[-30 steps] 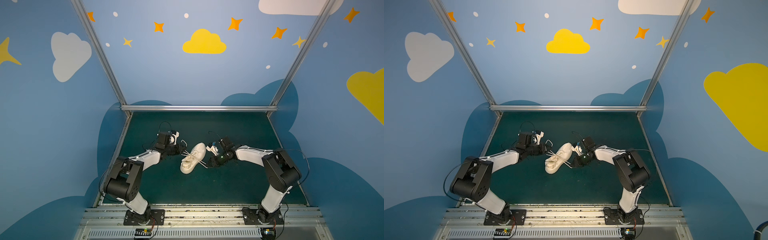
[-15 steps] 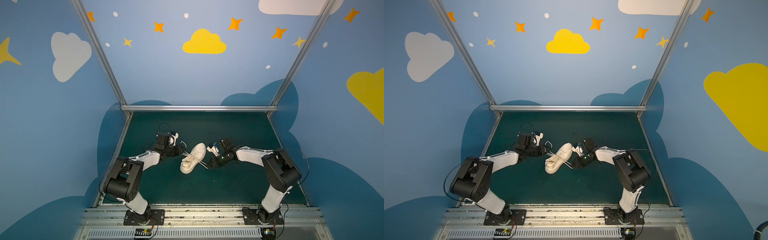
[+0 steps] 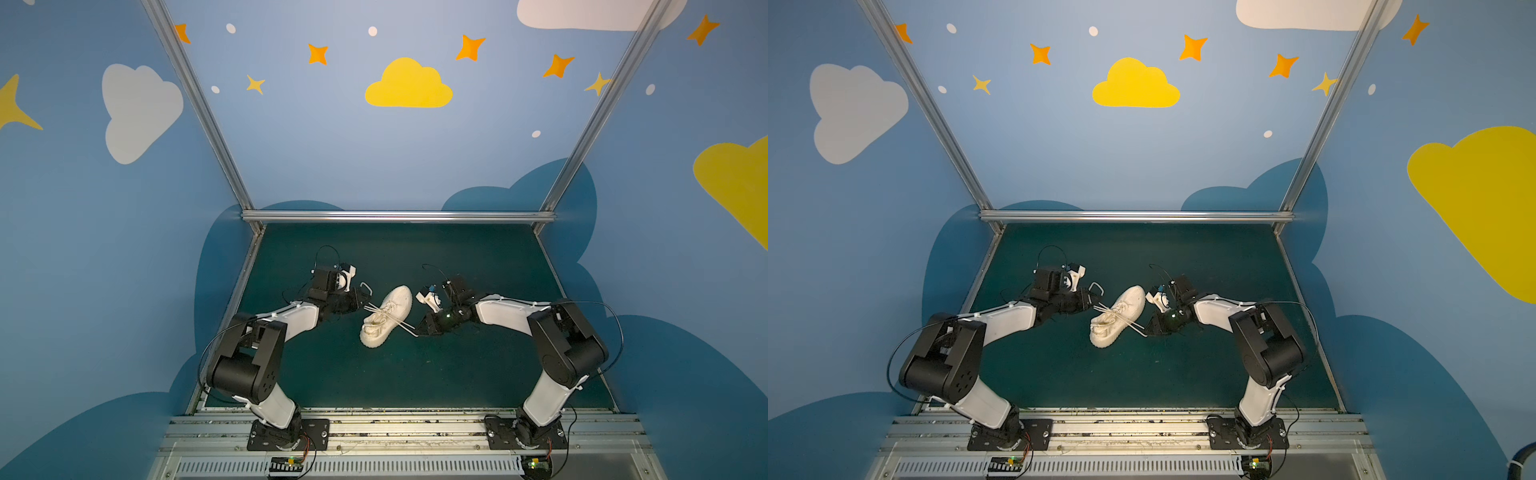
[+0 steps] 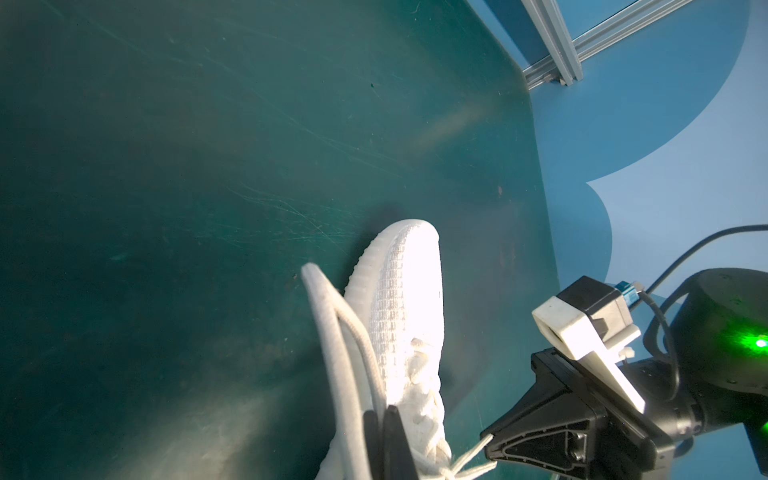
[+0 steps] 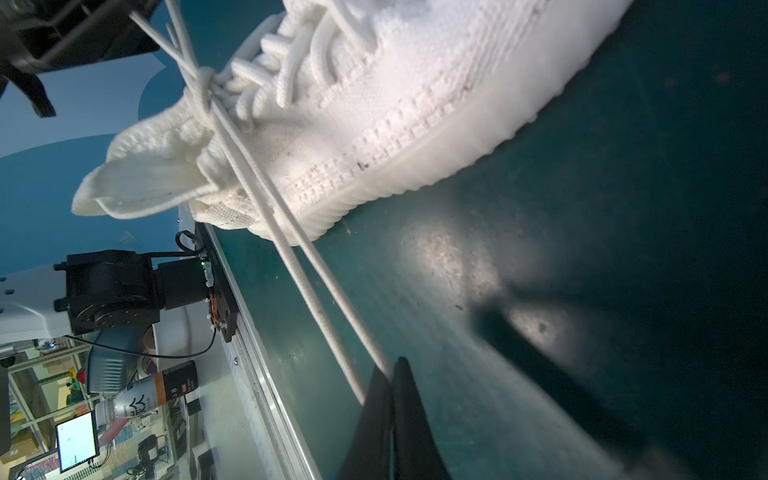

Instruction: Tie the shoes

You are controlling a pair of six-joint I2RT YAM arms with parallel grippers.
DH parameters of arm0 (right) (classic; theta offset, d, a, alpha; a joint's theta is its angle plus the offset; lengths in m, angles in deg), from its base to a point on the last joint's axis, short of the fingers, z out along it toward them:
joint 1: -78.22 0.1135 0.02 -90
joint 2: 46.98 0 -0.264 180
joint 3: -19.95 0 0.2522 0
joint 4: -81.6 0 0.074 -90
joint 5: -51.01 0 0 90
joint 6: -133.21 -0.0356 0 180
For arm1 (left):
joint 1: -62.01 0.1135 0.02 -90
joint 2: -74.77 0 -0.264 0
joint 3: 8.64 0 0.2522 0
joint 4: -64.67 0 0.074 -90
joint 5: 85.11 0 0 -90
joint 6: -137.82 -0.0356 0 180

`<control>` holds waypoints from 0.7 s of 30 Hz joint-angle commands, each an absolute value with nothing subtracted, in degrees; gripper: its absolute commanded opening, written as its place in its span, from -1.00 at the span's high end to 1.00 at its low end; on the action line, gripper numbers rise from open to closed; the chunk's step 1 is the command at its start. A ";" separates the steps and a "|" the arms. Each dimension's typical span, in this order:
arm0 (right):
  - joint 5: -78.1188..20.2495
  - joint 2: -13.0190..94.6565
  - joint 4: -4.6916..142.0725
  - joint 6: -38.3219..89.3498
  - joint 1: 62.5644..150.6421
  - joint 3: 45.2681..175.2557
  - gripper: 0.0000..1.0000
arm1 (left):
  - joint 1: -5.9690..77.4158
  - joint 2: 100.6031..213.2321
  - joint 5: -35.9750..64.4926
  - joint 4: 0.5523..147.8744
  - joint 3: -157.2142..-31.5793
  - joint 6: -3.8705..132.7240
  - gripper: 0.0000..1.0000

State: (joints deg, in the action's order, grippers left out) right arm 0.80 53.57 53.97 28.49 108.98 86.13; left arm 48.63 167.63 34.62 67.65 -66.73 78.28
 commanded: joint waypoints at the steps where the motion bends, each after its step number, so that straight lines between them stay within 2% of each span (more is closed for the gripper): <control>1: -1.91 52.95 46.25 28.85 107.78 83.61 1.00 | 51.73 165.28 29.77 65.36 -66.23 77.87 0.94; 8: -1.70 53.21 46.75 28.80 107.55 82.97 1.00 | 51.86 165.88 30.62 64.84 -66.59 78.45 0.94; 12: 2.07 54.22 45.72 29.29 108.48 86.76 1.00 | 50.51 166.57 34.36 64.23 -67.39 78.21 0.94; 13: 3.39 54.27 46.24 28.79 108.78 87.87 0.94 | 49.81 166.71 35.93 63.46 -67.62 78.37 0.94; 14: 4.00 54.20 46.69 28.25 108.94 88.75 0.63 | 49.33 166.71 37.18 62.74 -67.62 78.41 0.90; 15: 4.17 53.89 46.68 27.97 109.07 89.71 0.38 | 48.83 166.36 37.95 62.29 -67.45 78.36 0.68; 16: 4.83 53.55 46.68 27.83 109.09 90.55 0.27 | 48.35 165.53 37.73 62.26 -67.19 78.31 0.43; 18: 5.30 53.02 45.22 27.99 109.07 92.27 0.15 | 48.26 163.69 37.18 61.97 -66.17 78.83 0.04; 21: 4.78 52.06 41.77 29.29 108.69 93.56 0.08 | 48.41 159.81 35.22 65.31 -65.54 76.85 -0.29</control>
